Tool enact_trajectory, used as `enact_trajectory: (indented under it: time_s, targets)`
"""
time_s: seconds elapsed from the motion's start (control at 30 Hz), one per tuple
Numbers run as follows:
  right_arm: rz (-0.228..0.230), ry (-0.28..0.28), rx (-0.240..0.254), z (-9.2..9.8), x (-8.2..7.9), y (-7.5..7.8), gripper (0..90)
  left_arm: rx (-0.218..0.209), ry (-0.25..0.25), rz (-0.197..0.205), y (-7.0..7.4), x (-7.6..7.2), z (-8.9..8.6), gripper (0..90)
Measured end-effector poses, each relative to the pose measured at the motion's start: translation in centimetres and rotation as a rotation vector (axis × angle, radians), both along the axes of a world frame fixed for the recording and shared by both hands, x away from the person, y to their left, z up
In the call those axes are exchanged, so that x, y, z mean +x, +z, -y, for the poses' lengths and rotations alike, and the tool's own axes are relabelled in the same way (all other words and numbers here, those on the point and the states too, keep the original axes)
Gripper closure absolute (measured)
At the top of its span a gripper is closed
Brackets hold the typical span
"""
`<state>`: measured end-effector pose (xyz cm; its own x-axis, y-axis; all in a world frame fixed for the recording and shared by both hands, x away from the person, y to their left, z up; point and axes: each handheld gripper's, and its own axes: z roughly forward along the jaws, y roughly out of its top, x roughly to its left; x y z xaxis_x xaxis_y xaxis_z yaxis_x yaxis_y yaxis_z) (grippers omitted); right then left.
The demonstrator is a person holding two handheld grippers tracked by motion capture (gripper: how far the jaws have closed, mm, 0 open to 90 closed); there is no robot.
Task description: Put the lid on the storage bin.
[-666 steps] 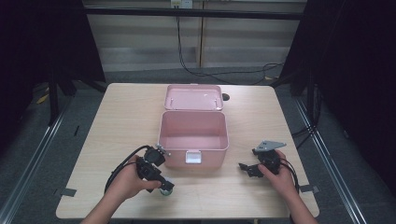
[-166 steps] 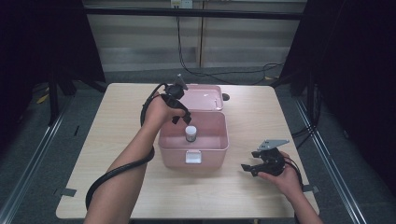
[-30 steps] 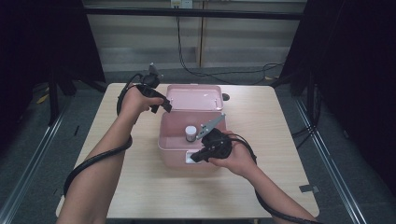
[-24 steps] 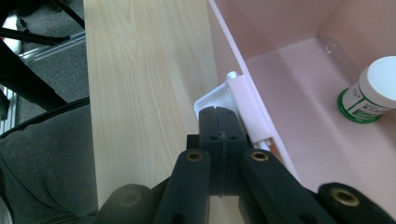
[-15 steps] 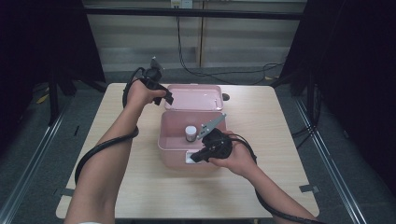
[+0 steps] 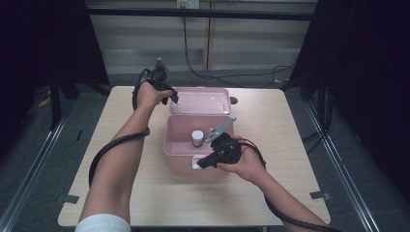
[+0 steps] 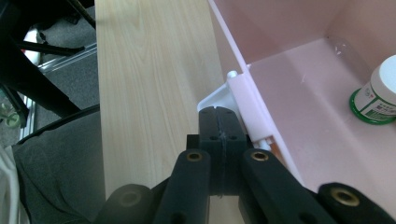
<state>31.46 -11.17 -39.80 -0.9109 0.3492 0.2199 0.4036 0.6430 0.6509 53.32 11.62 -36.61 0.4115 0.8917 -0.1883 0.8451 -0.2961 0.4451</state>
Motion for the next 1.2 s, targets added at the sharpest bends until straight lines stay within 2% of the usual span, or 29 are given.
enact_trajectory:
  time_s: [0.13, 0.23, 0.37, 0.43, 0.47, 0.63, 0.7, 0.77, 0.8, 0.87, 0.9, 1.0, 1.07, 1.2]
  targets:
    - [-0.001, 0.003, -0.003, 0.0, 0.0, 0.0, 90.0, 0.001, 0.025, 0.008, -0.6, 0.9, 0.2, 37.7]
    - [0.01, 0.009, -0.012, 0.0, 0.0, 0.1, 90.0, 0.012, 0.023, 0.009, -1.2, 1.6, 0.5, 40.6]
    - [-0.003, 0.013, -0.012, -0.1, 0.1, 0.1, 90.0, 0.023, 0.033, -0.009, -2.1, 2.5, 0.9, 45.7]
    - [0.0, 0.016, -0.013, 0.0, 0.2, 0.1, 90.0, 0.022, 0.036, -0.014, -2.2, 2.7, 1.0, 48.2]
    - [0.0, 0.015, -0.013, 0.0, 0.2, 0.1, 90.0, 0.005, 0.051, -0.015, -2.5, 3.0, 1.1, 50.2]
    - [-0.005, 0.018, -0.007, 0.0, 0.2, 0.1, 90.0, -0.013, 0.067, -0.008, -2.5, 3.6, 1.6, 55.2]
    - [-0.006, 0.02, 0.0, 0.0, 0.2, 0.0, 90.0, 0.004, 0.074, -0.001, -2.5, 3.8, 1.7, 61.3]
    - [-0.004, 0.021, 0.001, 0.0, 0.2, 0.0, 90.0, 0.004, 0.077, -0.021, -2.7, 3.9, 1.8, 65.8]
    - [-0.005, 0.019, -0.001, 0.0, 0.2, 0.0, 90.0, 0.012, 0.077, -0.025, -2.8, 3.9, 1.9, 72.4]
    - [-0.004, 0.017, -0.009, 0.0, 0.2, 0.1, 90.0, 0.031, 0.084, -0.031, -2.9, 4.0, 1.9, 77.4]
    - [-0.006, 0.017, 0.0, 0.0, 0.2, 0.0, 90.0, 0.029, 0.094, -0.046, -2.7, 4.1, 1.8, 81.1]
    - [-0.008, 0.017, -0.003, 0.0, 0.2, 0.0, 90.0, 0.017, 0.111, -0.069, -2.4, 4.1, 1.7, 82.3]
    - [-0.008, 0.018, -0.002, 0.0, 0.2, 0.0, 90.0, 0.032, 0.11, -0.07, -2.0, 4.1, 1.8, 82.8]
    - [-0.013, 0.016, -0.003, 0.0, 0.3, 0.0, 90.0, 0.023, 0.12, -0.07, -1.4, 3.9, 1.8, 83.5]
